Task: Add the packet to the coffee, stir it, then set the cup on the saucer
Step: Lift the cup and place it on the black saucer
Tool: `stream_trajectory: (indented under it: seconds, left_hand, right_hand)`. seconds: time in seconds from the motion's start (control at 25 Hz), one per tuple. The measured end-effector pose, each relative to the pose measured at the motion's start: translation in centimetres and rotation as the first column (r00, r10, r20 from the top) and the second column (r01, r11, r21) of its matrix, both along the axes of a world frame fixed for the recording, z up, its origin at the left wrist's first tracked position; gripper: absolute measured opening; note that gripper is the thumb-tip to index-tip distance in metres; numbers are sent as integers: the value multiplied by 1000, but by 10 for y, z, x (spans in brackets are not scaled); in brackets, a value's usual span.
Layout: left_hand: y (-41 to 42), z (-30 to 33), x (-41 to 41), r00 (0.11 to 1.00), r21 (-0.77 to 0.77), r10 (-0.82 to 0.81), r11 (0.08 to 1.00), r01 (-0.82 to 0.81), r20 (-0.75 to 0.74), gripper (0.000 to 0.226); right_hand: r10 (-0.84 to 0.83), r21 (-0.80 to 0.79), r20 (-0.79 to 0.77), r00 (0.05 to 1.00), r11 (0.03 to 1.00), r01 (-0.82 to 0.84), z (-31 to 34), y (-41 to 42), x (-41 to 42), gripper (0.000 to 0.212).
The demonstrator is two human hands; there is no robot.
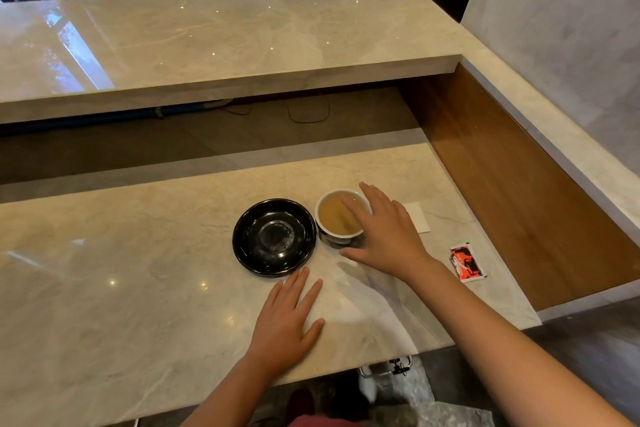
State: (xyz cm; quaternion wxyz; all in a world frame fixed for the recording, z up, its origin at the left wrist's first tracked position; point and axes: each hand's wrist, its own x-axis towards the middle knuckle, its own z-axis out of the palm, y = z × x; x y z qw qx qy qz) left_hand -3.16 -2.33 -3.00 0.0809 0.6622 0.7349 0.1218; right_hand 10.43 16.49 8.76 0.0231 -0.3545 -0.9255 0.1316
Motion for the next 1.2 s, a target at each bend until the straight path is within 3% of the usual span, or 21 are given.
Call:
stream_trajectory:
  seconds: [0.24, 0.4, 0.88, 1.2]
  left_hand:
    - [-2, 2, -4, 999, 10, -16, 1000, 16, 40, 63]
    - [-10, 4, -14, 999, 10, -43, 999, 43, 23, 62]
    - [-16, 4, -20, 997, 12, -64, 998, 64, 47, 62]
    - [-17, 3, -20, 996, 63, -71, 996, 68, 51, 62]
  right_hand:
    - [42, -103, 286, 957, 995, -13, 5, 25, -49, 104]
    - [75, -122, 379, 922, 992, -31, 6, 37, -61, 108]
    - [51, -97, 336, 940, 995, -20, 7, 32, -57, 100]
    - [159, -64, 219, 963, 987, -148, 34, 4, -87, 97]
